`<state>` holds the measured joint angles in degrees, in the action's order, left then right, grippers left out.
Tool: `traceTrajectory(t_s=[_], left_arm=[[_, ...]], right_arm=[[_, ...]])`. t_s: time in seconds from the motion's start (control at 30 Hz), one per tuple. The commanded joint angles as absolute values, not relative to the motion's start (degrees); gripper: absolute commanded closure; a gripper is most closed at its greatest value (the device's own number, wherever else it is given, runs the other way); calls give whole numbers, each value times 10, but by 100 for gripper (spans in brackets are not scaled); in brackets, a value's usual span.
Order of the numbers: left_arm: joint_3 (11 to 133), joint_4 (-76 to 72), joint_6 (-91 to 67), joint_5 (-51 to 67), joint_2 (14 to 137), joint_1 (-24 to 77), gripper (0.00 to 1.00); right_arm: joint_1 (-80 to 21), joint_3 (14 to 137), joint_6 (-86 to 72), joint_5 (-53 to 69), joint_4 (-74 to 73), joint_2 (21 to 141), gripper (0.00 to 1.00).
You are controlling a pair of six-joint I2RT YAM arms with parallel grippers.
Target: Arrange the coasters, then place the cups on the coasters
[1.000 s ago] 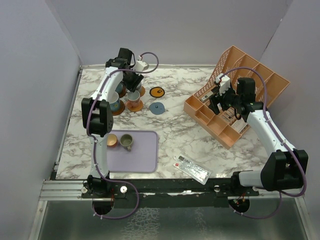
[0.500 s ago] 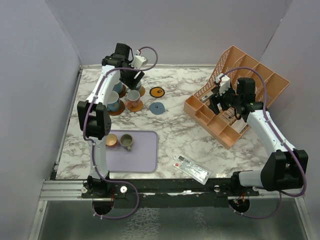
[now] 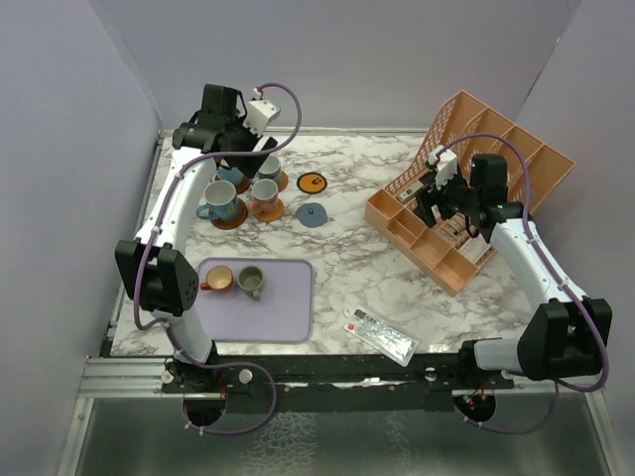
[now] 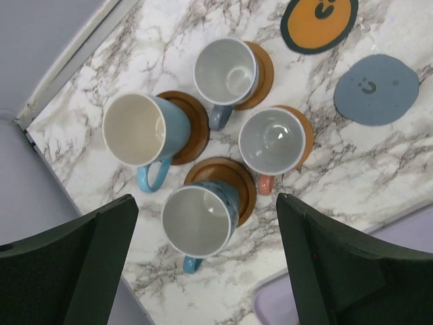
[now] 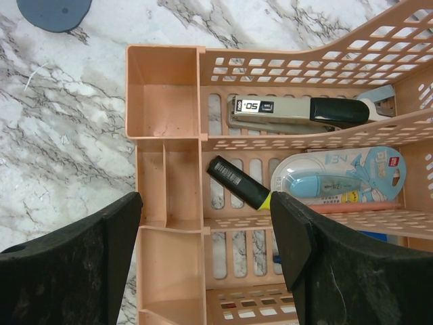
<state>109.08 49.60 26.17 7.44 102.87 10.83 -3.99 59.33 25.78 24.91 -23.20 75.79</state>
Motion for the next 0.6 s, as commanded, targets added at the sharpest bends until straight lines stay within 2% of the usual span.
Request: traceTrajectory(t_s=[0.0, 0.23, 0.57], left_arm=[[1012, 436, 260, 47, 944, 105, 11], [892, 366, 261, 49, 846, 104, 1], [805, 363, 238, 79, 747, 105, 1]], right_arm=[[-36, 596, 262, 249, -235, 740, 22], [-36, 594, 260, 248, -232, 738, 22], [-36, 593, 257, 263, -232, 744, 22]])
